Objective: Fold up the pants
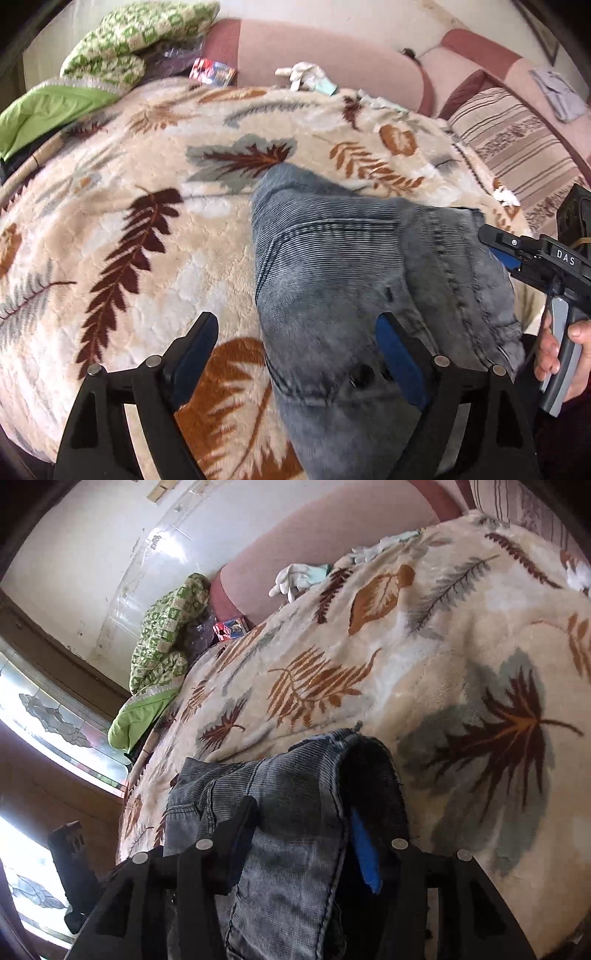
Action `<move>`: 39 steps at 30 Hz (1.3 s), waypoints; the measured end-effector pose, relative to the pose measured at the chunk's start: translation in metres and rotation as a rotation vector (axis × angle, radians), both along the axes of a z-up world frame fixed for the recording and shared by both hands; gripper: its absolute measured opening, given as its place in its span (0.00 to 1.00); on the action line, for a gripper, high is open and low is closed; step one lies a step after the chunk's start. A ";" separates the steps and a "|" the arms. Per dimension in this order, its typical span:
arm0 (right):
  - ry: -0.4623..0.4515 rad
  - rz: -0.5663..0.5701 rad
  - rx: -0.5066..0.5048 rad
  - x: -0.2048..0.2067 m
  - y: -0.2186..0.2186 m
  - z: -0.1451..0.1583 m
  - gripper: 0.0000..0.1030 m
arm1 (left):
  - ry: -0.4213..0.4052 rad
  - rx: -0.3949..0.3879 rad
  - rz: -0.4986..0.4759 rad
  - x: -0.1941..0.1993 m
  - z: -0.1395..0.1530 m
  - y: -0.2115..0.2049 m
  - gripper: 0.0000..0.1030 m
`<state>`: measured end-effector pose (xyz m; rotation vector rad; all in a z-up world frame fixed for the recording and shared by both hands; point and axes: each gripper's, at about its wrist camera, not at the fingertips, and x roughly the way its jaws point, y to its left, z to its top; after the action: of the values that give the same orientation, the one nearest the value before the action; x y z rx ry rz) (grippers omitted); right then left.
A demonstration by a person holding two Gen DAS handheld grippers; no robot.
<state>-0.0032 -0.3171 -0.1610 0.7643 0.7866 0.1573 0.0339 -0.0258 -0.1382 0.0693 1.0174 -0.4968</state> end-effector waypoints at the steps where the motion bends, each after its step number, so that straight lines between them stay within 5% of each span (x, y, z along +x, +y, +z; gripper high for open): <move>1: -0.023 0.002 -0.017 -0.007 0.001 0.007 0.52 | -0.018 0.001 -0.016 -0.007 0.005 0.001 0.86; 7: -0.165 0.081 -0.043 -0.051 0.026 0.043 0.53 | -0.040 0.065 -0.113 -0.040 0.001 -0.010 0.86; 11: -0.218 0.139 -0.139 -0.066 0.054 0.047 0.53 | 0.014 0.098 -0.087 -0.043 -0.022 -0.014 0.86; 13: -0.178 0.167 -0.110 -0.062 0.056 0.034 0.53 | 0.056 0.067 -0.065 -0.039 -0.027 -0.010 0.86; 18: -0.086 0.026 -0.116 -0.070 0.025 0.019 0.53 | 0.043 0.076 -0.065 -0.040 -0.028 -0.010 0.86; 21: -0.177 -0.048 -0.073 -0.084 0.003 0.041 0.53 | 0.052 0.073 -0.050 -0.039 -0.033 -0.013 0.86; 25: -0.340 0.043 -0.004 -0.082 0.016 0.066 0.64 | 0.060 0.067 -0.040 -0.038 -0.034 -0.011 0.87; 29: -0.246 0.104 0.058 -0.044 0.041 0.041 0.64 | 0.047 0.082 -0.040 -0.039 -0.033 -0.011 0.87; 32: -0.006 0.073 -0.017 -0.009 0.046 -0.012 0.65 | 0.025 0.100 -0.036 -0.042 -0.034 -0.015 0.91; 39: -0.082 0.084 -0.025 -0.033 0.036 0.002 0.65 | 0.001 0.143 -0.010 -0.041 -0.029 -0.017 0.97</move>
<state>-0.0362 -0.2815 -0.1586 0.6974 0.7416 0.2526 -0.0071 -0.0430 -0.1676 0.2013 1.0524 -0.4329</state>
